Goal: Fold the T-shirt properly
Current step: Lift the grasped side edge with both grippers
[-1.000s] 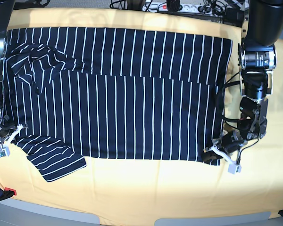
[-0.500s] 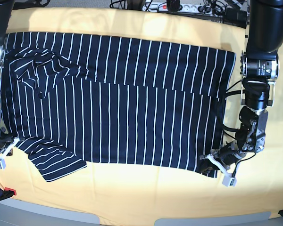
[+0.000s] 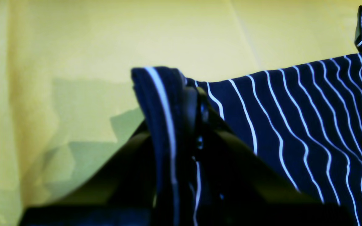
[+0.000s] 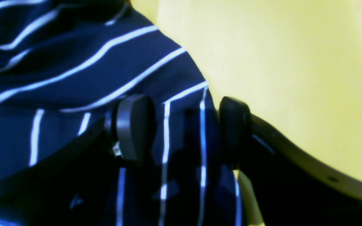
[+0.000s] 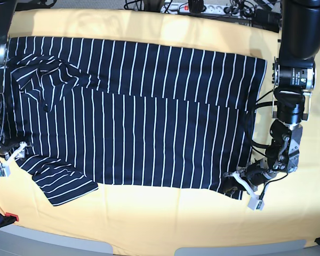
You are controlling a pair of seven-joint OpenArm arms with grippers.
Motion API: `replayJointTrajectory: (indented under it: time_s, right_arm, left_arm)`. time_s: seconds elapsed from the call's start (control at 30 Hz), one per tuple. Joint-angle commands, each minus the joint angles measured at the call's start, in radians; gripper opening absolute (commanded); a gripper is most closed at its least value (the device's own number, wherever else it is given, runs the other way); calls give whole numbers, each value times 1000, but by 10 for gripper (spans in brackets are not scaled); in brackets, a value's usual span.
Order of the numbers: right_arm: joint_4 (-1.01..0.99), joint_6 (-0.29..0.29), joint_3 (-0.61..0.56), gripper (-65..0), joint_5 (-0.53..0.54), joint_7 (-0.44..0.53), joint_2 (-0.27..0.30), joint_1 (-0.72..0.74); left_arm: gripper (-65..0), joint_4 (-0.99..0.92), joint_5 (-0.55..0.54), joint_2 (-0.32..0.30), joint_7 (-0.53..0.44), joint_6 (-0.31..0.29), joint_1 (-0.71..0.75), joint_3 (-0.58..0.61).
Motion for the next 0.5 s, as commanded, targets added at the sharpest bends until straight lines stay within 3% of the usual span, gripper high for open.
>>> replayJointTrajectory:
  time_s: [0.0,0.1,0.23,0.37,0.47]
  right_arm:
    - [10,-3,6,-273,6,22,12,29]
    - [10,-23,6,-295,6,34,-3,19]
    - [10,-61,6,-401,6,50,-13,10]
    - [10,-135,6,-650,-1,82,-9,12]
    - [10,-100,6,-650,-1,95,-1,12]
  left_arm:
    - [-650,15,-16,-10,-21,-4,-33,-3]
    - [-650,15,-17,-10,-21,-4,-27,-3]
    - [-650,15,-19,-10,-22,-4,-19,-3]
    - [-650,15,-19,-10,-23,-4,-13,-3]
    - [-650,15,-19,-10,-23,-4,-6,-3]
